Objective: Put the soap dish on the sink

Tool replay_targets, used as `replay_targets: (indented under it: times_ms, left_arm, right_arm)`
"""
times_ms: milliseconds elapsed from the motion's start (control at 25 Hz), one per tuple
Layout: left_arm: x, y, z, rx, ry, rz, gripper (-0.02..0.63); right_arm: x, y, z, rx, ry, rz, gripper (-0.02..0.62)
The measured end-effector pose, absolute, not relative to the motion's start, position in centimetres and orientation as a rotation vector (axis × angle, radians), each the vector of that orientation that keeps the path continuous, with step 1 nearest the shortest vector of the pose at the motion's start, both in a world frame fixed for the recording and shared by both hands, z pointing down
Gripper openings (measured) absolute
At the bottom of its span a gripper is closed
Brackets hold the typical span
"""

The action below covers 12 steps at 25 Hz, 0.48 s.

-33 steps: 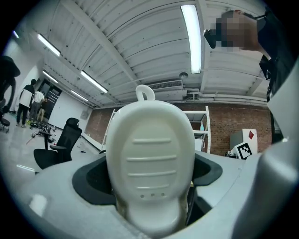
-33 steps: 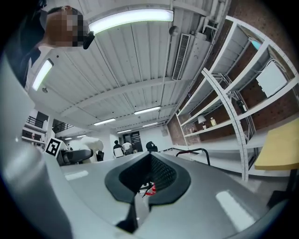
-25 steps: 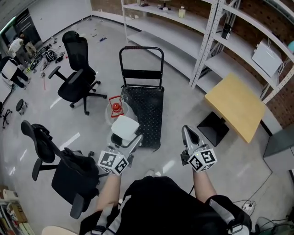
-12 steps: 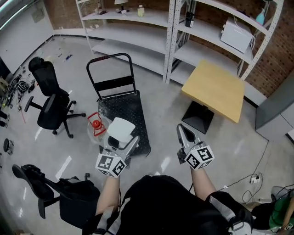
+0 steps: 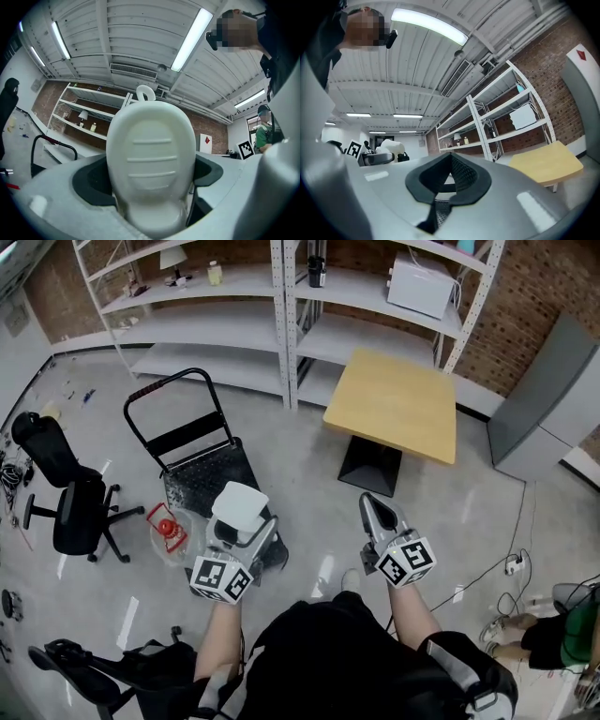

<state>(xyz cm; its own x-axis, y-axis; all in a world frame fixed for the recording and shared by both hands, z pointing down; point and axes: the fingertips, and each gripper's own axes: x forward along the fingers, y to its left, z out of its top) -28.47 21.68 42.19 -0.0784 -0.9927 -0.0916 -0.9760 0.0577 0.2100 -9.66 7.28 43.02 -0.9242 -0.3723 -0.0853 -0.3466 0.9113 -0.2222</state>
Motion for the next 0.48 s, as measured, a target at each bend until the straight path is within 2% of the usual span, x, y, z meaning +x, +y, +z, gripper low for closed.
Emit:
replay_targets:
  times_ms: [480]
  left_arm:
    - [-25.2,10.5,41.6,2.16,-2.141,-0.333,0.466]
  right_arm:
    - [-4.7,-3.1,42.3,-0.709,2.877,-0.295,0.006]
